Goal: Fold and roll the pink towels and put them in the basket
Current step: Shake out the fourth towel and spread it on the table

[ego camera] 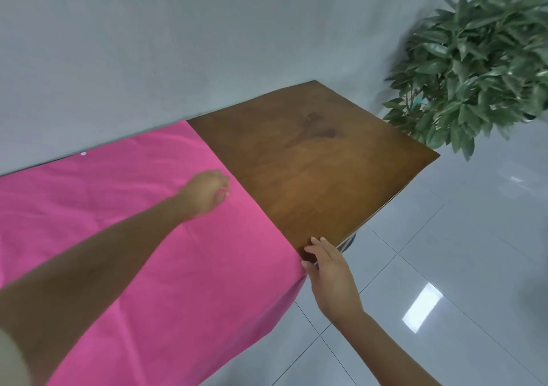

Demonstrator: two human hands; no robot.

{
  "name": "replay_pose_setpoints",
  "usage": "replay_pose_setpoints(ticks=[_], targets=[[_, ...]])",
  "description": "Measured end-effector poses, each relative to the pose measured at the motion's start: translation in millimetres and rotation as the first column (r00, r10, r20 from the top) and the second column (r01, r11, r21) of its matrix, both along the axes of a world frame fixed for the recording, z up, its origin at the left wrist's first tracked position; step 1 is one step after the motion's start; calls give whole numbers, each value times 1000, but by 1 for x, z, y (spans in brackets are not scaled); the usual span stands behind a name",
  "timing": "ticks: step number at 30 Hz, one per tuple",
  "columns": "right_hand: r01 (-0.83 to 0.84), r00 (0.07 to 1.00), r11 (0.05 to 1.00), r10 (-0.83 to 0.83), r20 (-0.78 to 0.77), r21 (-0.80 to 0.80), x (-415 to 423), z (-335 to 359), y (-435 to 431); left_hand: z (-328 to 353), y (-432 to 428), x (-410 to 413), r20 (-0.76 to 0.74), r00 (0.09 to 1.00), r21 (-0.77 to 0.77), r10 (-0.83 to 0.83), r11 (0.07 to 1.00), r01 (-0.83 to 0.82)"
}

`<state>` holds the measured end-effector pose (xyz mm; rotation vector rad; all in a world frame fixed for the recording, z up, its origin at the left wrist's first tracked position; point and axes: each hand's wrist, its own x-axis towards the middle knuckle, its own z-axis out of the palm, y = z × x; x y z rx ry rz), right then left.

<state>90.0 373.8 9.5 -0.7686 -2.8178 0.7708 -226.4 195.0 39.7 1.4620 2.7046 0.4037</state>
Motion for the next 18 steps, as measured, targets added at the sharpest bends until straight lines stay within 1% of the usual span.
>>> replay_pose_setpoints(ticks=[3,6,10,14,18], targets=[[65,996,997,-66,-56,-31,1,0,-7,1,12,-14,11,999,13,-42,999,42],[128,989,989,-133,-68,-73,0,0,-15,3,21,-26,38,997,7,-73,997,73],[213,975,975,-216,-43,-63,-3,5,-23,5,29,-35,103,987,-3,-121,992,122],[262,964,964,-263,-28,-36,-8,13,-29,7,30,-41,153,976,-5,-153,988,156],[306,952,951,-306,22,-33,-13,20,-31,7,29,-48,184,965,-44,-185,980,196]])
